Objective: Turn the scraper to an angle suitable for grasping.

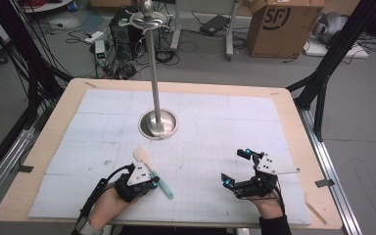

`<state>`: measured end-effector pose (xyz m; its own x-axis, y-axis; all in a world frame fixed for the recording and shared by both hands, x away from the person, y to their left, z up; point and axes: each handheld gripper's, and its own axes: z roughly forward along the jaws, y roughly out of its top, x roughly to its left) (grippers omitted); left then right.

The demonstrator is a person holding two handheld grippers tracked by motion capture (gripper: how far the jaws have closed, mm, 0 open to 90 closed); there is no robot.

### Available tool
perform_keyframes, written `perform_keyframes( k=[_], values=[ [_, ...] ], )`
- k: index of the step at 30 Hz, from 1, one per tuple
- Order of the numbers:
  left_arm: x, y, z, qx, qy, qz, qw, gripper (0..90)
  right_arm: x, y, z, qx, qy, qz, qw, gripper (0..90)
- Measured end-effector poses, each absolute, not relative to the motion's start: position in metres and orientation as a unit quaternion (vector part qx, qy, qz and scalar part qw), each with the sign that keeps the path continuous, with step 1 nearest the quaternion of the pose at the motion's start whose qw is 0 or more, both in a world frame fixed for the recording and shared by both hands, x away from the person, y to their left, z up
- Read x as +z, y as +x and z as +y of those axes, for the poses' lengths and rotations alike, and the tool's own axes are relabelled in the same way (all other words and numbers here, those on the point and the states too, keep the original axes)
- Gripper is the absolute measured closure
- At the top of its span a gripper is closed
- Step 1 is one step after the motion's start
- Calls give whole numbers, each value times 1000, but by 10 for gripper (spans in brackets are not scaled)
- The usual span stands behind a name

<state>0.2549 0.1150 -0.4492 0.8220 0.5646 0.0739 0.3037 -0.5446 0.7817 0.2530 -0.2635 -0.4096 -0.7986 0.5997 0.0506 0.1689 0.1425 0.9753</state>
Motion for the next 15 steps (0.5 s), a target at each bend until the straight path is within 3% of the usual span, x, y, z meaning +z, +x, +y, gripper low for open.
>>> perform_keyframes(
  k=[7,11,15],
  values=[
    [-443,271,108,171,859,258,409,900,-410,253,-264,600,261,735,179,9],
    [-433,299,121,208,847,285,398,900,-410,252,-265,600,261,734,182,9],
    [-437,316,120,203,849,293,389,900,-409,251,-264,600,261,735,180,9]
  ],
)
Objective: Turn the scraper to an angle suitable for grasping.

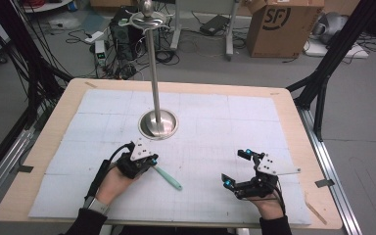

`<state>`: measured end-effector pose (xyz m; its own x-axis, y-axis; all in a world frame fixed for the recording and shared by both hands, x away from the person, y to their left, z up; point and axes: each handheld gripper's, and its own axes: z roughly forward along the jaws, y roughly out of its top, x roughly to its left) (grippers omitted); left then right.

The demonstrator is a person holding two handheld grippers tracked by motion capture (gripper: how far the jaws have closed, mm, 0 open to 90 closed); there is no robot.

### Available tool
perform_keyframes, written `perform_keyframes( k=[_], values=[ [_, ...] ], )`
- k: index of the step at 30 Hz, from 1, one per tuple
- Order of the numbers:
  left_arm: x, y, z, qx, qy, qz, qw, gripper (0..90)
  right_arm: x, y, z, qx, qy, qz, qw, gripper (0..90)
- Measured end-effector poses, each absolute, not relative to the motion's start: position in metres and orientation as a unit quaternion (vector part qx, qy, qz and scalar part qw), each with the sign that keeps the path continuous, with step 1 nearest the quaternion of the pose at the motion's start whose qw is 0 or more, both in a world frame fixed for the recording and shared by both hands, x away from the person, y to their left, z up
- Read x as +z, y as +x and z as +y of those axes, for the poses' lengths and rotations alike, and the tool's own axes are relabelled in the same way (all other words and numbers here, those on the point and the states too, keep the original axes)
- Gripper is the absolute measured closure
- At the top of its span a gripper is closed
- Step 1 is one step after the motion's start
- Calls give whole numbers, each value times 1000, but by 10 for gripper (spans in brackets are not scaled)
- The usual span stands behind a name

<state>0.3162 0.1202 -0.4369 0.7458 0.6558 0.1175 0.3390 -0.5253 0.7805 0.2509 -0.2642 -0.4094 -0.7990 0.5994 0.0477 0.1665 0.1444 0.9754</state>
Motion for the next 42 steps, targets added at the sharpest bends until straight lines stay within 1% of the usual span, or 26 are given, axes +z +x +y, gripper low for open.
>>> perform_keyframes(
  k=[4,5,6,9,11,16,19,31,36,39,42],
  values=[
    [-443,334,115,202,857,297,369,900,-409,250,-264,600,260,735,180,8],
    [-445,338,115,207,859,297,362,900,-409,250,-264,600,260,735,180,8],
    [-445,341,118,205,857,298,368,900,-409,250,-265,602,261,734,178,8],
    [-443,350,127,224,857,311,346,900,-409,250,-266,602,260,733,180,9],
    [-444,353,133,213,857,312,352,900,-409,250,-266,601,260,734,180,8],
    [-443,348,136,208,862,305,348,900,-410,250,-266,599,259,737,178,9],
    [-440,346,141,179,867,310,348,900,-410,248,-267,599,260,735,181,9],
    [-433,309,155,164,888,280,325,900,-412,247,-270,596,265,736,183,9],
    [-435,286,166,160,883,275,345,900,-412,246,-271,595,266,736,182,9],
    [-434,272,174,148,877,273,368,900,-412,247,-270,596,266,736,182,8],
    [-434,259,177,138,880,262,371,900,-412,247,-270,595,267,736,182,8]
  ],
)
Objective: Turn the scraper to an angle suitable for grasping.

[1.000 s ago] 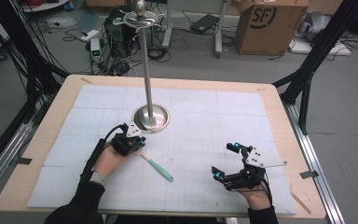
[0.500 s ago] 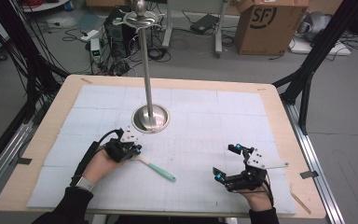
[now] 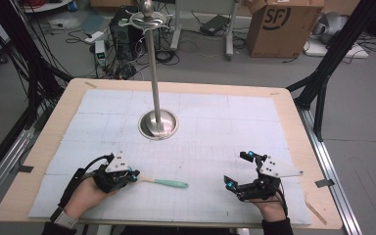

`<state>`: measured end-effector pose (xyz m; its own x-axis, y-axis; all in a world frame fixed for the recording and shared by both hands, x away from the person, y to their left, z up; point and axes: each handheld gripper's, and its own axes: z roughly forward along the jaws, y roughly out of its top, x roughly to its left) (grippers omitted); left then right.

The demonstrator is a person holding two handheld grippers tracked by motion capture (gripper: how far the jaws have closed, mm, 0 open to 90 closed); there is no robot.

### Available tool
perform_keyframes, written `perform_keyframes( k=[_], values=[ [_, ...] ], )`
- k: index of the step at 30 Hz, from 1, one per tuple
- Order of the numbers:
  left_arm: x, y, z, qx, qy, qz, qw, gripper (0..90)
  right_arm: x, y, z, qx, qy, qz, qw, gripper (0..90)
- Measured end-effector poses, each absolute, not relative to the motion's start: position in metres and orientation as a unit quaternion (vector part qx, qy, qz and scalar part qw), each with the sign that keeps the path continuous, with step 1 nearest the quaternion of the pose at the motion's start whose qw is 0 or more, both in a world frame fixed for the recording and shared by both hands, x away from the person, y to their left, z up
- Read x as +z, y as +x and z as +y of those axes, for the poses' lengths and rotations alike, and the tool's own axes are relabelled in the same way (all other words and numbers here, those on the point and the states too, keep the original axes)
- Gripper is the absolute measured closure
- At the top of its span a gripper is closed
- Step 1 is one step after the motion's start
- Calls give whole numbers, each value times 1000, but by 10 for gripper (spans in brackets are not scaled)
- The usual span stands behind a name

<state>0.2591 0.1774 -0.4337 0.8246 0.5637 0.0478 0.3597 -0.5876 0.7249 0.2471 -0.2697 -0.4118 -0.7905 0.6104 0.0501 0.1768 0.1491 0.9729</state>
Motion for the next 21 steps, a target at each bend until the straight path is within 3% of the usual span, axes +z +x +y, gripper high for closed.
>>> perform_keyframes(
  k=[8,14,21],
  values=[
    [-435,266,168,167,873,254,382,900,-412,250,-267,592,264,739,180,9],
    [-441,285,153,144,878,267,369,900,-413,253,-267,593,264,739,182,9],
    [-434,262,151,117,898,254,341,900,-413,252,-266,593,263,740,181,8]
  ],
)
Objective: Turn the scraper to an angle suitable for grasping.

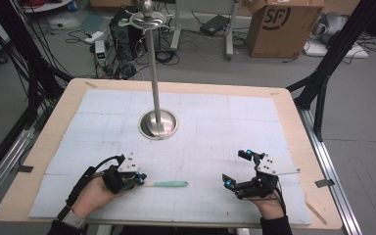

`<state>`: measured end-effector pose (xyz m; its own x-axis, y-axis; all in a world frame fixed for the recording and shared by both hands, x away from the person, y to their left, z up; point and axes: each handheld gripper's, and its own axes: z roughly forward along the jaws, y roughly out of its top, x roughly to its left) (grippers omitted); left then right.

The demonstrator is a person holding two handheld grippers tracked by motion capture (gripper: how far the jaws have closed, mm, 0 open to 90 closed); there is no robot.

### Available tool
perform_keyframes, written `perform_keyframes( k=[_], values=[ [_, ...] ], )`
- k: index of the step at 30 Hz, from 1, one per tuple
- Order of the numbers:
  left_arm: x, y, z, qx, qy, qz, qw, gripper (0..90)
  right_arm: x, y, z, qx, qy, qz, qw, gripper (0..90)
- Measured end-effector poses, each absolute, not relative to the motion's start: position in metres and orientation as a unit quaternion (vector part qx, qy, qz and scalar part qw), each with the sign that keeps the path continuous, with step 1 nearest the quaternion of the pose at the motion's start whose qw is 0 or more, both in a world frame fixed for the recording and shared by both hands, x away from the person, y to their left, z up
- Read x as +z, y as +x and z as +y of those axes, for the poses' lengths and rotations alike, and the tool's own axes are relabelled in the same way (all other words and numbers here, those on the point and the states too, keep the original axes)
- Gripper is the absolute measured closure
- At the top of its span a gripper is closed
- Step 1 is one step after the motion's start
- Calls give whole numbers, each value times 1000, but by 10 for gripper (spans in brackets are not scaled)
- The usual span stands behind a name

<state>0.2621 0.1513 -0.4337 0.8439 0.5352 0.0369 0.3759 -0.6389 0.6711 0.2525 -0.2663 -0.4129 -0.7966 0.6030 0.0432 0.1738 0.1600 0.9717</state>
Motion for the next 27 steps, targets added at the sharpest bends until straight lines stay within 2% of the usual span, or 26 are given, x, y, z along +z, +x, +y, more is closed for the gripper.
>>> perform_keyframes(
  k=[10,17,18,21,22,23,24,25,27],
  values=[
    [-437,234,153,114,895,232,364,900,-413,252,-266,590,264,741,182,8],
    [-434,235,157,128,877,240,396,884,-413,252,-264,588,265,743,179,9],
    [-432,235,159,127,871,242,408,790,-413,253,-265,590,264,741,182,8],
    [-424,233,164,130,853,241,445,636,-413,252,-266,592,267,739,181,8],
    [-422,232,166,133,848,238,455,636,-413,252,-266,592,267,739,181,8],
    [-420,231,168,136,843,237,463,555,-413,253,-267,592,264,739,182,9],
    [-418,230,170,136,839,237,471,555,-413,253,-267,592,264,739,182,9],
    [-416,229,173,137,836,233,478,445,-413,253,-266,592,265,739,182,8],
    [-413,226,176,130,830,226,493,344,-413,252,-266,590,265,741,180,8]
  ],
)
